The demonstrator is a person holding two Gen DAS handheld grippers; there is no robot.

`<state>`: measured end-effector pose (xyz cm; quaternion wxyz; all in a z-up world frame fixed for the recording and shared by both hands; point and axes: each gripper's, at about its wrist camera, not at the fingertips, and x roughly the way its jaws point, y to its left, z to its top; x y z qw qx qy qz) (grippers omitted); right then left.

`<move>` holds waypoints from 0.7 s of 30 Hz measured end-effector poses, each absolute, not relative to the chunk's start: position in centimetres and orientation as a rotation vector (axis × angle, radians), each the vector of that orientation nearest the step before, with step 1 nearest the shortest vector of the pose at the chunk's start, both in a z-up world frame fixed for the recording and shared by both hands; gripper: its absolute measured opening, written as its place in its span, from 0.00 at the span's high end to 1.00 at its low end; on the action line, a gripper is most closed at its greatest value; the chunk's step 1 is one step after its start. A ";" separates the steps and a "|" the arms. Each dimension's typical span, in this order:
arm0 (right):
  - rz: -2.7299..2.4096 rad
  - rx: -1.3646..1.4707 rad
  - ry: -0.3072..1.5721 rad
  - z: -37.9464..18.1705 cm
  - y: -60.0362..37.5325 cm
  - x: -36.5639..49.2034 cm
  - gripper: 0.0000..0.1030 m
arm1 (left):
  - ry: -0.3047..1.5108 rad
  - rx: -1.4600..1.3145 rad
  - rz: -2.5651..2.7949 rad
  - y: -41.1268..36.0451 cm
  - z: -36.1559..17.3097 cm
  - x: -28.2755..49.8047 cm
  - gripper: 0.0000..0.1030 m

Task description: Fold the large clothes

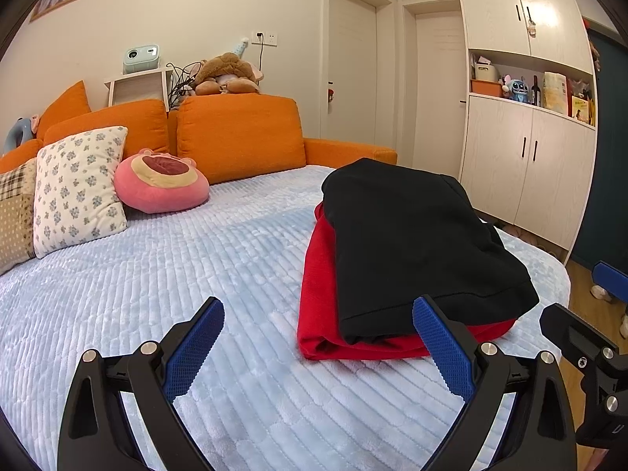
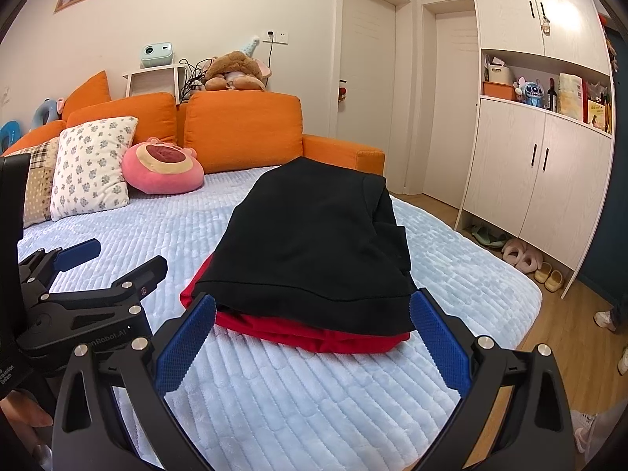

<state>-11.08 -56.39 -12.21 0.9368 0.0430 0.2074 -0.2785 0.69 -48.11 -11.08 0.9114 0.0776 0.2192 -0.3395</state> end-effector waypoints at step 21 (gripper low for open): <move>-0.576 0.079 0.419 -12.0 -56.0 -11.1 0.05 | 0.445 0.165 -0.701 -48.1 -10.9 0.6 0.05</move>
